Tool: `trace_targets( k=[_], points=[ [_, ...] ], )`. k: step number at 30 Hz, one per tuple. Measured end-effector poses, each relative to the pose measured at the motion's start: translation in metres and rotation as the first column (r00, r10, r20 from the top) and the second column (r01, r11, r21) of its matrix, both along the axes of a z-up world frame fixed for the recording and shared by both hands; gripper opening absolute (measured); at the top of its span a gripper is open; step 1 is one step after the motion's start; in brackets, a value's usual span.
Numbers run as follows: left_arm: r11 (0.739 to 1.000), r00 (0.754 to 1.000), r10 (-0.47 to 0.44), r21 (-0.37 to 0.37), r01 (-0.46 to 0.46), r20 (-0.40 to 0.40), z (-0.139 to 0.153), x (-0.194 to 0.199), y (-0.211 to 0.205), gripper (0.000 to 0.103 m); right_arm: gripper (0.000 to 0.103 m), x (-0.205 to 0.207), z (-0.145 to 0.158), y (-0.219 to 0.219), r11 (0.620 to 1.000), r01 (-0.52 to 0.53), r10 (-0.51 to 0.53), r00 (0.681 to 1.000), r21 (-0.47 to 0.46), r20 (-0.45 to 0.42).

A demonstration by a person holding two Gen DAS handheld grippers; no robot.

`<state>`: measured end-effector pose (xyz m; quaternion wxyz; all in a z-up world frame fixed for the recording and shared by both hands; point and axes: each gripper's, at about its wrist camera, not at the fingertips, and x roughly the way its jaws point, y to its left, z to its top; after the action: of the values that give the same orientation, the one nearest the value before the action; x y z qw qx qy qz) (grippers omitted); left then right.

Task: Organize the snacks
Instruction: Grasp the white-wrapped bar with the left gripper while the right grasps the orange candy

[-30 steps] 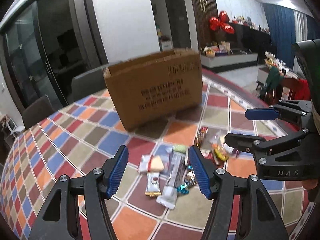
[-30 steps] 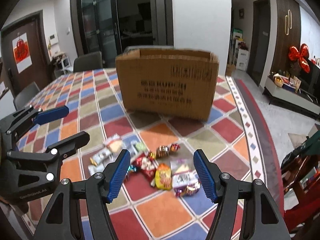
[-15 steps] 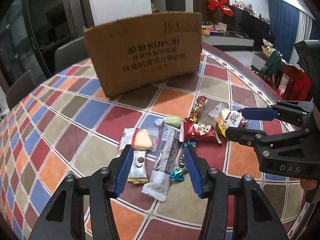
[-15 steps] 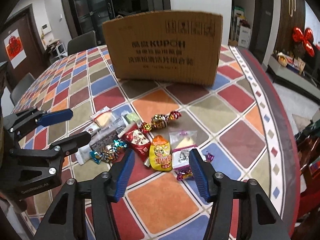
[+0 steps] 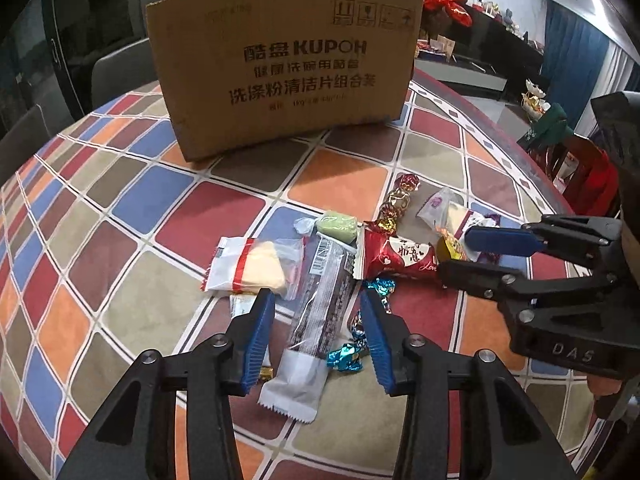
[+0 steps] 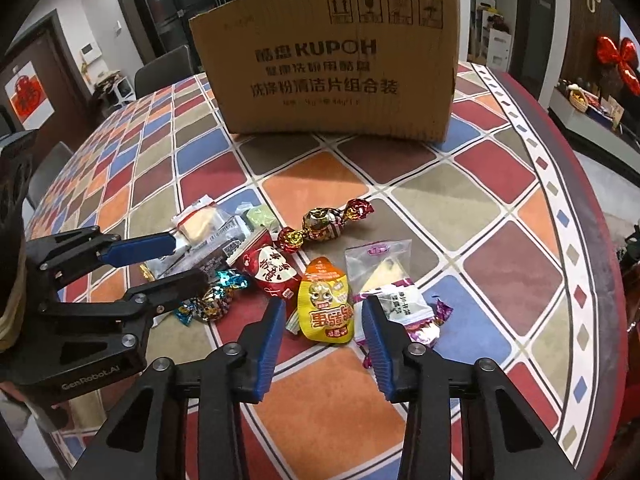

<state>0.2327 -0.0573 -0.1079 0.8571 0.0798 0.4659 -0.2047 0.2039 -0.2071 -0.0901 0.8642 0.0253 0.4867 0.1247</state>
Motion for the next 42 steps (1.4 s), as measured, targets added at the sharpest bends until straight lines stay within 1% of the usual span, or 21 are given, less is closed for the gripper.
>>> trace_targets(
  k=[5, 6, 7, 9, 11, 15, 18, 19, 20, 23, 25, 30, 32, 35, 36, 39, 42],
  points=[
    [1.0, 1.0, 0.005, -0.012, -0.005, -0.014, -0.001, 0.006, -0.003, 0.044, 0.041, 0.007, -0.005, -0.003, 0.999, 0.007, -0.006, 1.0, 0.032, -0.021],
    [1.0, 1.0, 0.005, -0.016, -0.005, -0.02, -0.002, 0.006, -0.003, 0.044, 0.039, 0.007, -0.005, -0.003, 0.999, 0.01, -0.009, 1.0, 0.04, -0.021],
    [1.0, 1.0, 0.004, -0.018, -0.005, -0.022, -0.002, 0.007, -0.003, 0.043, 0.034, 0.007, -0.006, -0.004, 0.999, 0.01, -0.009, 1.0, 0.045, -0.022],
    [1.0, 1.0, 0.002, -0.024, -0.003, -0.026, -0.003, 0.008, -0.004, 0.041, 0.033, 0.008, -0.007, -0.004, 0.998, 0.009, -0.007, 0.999, 0.058, -0.032],
    [0.999, 0.999, -0.001, -0.039, -0.001, -0.038, -0.003, 0.008, -0.003, 0.037, 0.032, 0.006, -0.007, -0.003, 0.999, 0.005, -0.004, 1.0, 0.054, -0.029],
    [0.999, 0.999, -0.003, -0.039, 0.002, -0.043, -0.001, 0.004, -0.003, 0.034, 0.031, 0.003, -0.005, -0.001, 0.998, 0.008, -0.006, 1.0, 0.056, -0.027],
    [0.999, 0.999, -0.005, -0.041, 0.004, -0.045, -0.001, 0.002, -0.003, 0.025, 0.031, -0.001, -0.002, 0.0, 0.998, 0.014, -0.012, 1.0, 0.066, -0.025],
    [0.999, 0.999, -0.008, -0.04, 0.006, -0.048, -0.001, 0.002, -0.003, 0.02, 0.03, -0.002, -0.001, 0.0, 0.998, 0.011, -0.01, 1.0, 0.066, -0.022],
    [0.999, 0.999, -0.011, -0.044, 0.008, -0.052, -0.002, 0.002, -0.003, 0.019, 0.03, -0.003, 0.0, 0.002, 0.998, 0.007, -0.006, 1.0, 0.067, -0.018],
    [0.999, 0.998, -0.014, -0.048, 0.012, -0.056, -0.002, 0.003, -0.004, 0.019, 0.03, -0.006, 0.002, 0.006, 0.997, 0.0, 0.001, 1.0, 0.075, -0.011],
    [0.999, 0.998, -0.015, -0.034, 0.013, -0.059, -0.001, 0.006, -0.005, 0.023, 0.03, -0.007, 0.003, 0.006, 0.997, -0.002, 0.003, 1.0, 0.08, -0.011],
    [1.0, 0.995, -0.025, -0.016, 0.023, -0.097, -0.008, 0.015, -0.014, 0.026, 0.03, -0.008, 0.004, 0.01, 0.996, -0.003, 0.004, 1.0, 0.086, -0.011],
    [1.0, 0.996, -0.023, -0.006, 0.023, -0.083, -0.008, 0.015, -0.017, 0.024, 0.03, -0.008, 0.005, 0.011, 0.996, -0.001, 0.002, 1.0, 0.089, -0.011],
    [0.999, 0.995, -0.025, -0.024, 0.023, -0.092, -0.007, 0.013, -0.015, 0.021, 0.03, -0.008, 0.006, 0.009, 0.996, 0.001, 0.0, 1.0, 0.091, -0.008],
    [0.999, 0.996, -0.022, -0.031, 0.019, -0.09, -0.006, 0.011, -0.014, 0.021, 0.03, -0.008, 0.007, 0.009, 0.996, 0.002, -0.001, 1.0, 0.093, -0.007],
    [1.0, 0.999, 0.003, -0.028, -0.004, -0.052, 0.004, 0.002, -0.009, 0.021, 0.03, -0.009, 0.011, 0.008, 0.996, 0.0, 0.0, 1.0, 0.094, 0.004],
    [0.998, 1.0, 0.018, -0.054, -0.019, -0.017, 0.02, -0.006, -0.003, 0.02, 0.03, -0.011, 0.017, 0.008, 0.995, -0.005, 0.003, 1.0, 0.101, 0.019]
  ],
)
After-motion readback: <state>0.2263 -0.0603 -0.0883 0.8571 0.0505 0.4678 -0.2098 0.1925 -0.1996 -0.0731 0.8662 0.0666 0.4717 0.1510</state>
